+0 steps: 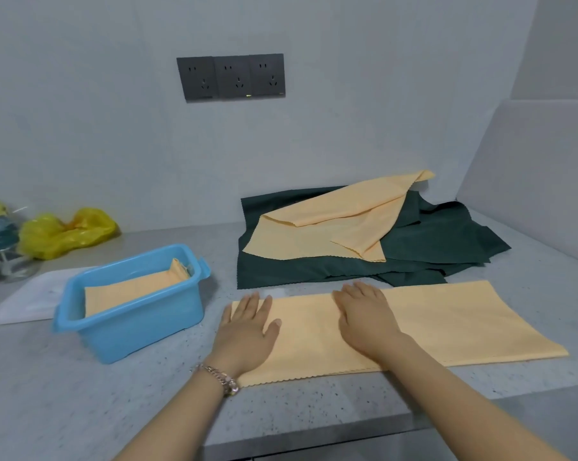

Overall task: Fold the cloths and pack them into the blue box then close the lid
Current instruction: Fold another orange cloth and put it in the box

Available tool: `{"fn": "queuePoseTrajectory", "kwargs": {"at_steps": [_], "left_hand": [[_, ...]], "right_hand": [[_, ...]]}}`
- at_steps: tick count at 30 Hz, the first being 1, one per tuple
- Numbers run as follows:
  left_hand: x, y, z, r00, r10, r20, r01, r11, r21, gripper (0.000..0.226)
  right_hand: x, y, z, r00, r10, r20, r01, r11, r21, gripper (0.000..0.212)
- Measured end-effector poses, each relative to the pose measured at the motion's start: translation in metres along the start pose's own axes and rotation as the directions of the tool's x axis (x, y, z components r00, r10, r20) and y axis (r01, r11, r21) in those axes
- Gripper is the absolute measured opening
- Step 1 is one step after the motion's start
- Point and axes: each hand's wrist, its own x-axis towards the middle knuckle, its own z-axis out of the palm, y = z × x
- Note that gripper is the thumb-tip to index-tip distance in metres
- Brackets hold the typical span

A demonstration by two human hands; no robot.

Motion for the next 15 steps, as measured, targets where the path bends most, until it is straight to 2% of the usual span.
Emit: {"fn": "queuePoseTrajectory", "kwargs": {"at_steps": [2, 4, 10, 12, 14, 15], "left_hand": [[-0.003, 0.005, 0.003, 1.000, -0.017, 0.001, 0.017, 1.000, -0.007, 0.060], [-0.004, 0.005, 0.004, 1.000, -0.024, 0.009, 0.024, 0.999, -0.021, 0.060], [0.011, -0.010, -0.022, 0.989, 0.022, -0.148, -0.045, 0.987, -0.153, 0.047], [0.017, -0.012, -0.032, 0.991, -0.032, -0.132, 0.004, 0.978, -0.208, 0.034], [0.024, -0.012, -0.041, 0.986, -0.109, -0.125, 0.070, 0.956, -0.284, 0.010], [0.025, -0.012, -0.045, 0.983, -0.135, -0.124, 0.087, 0.939, -0.332, 0.012]], "right_hand": [[0.002, -0.016, 0.000, 0.992, -0.111, -0.065, 0.121, 0.980, 0.157, 0.046], [0.001, -0.023, 0.007, 0.983, -0.177, -0.044, 0.182, 0.963, 0.198, 0.044], [0.005, -0.022, 0.019, 0.987, -0.161, -0.022, 0.162, 0.975, 0.151, 0.046], [0.006, -0.024, 0.019, 0.988, -0.156, 0.002, 0.154, 0.975, 0.159, 0.047], [0.008, -0.023, 0.018, 0.988, -0.144, 0.049, 0.134, 0.975, 0.180, 0.048], [0.010, -0.023, 0.017, 0.987, -0.140, 0.079, 0.123, 0.974, 0.192, 0.049]]}}
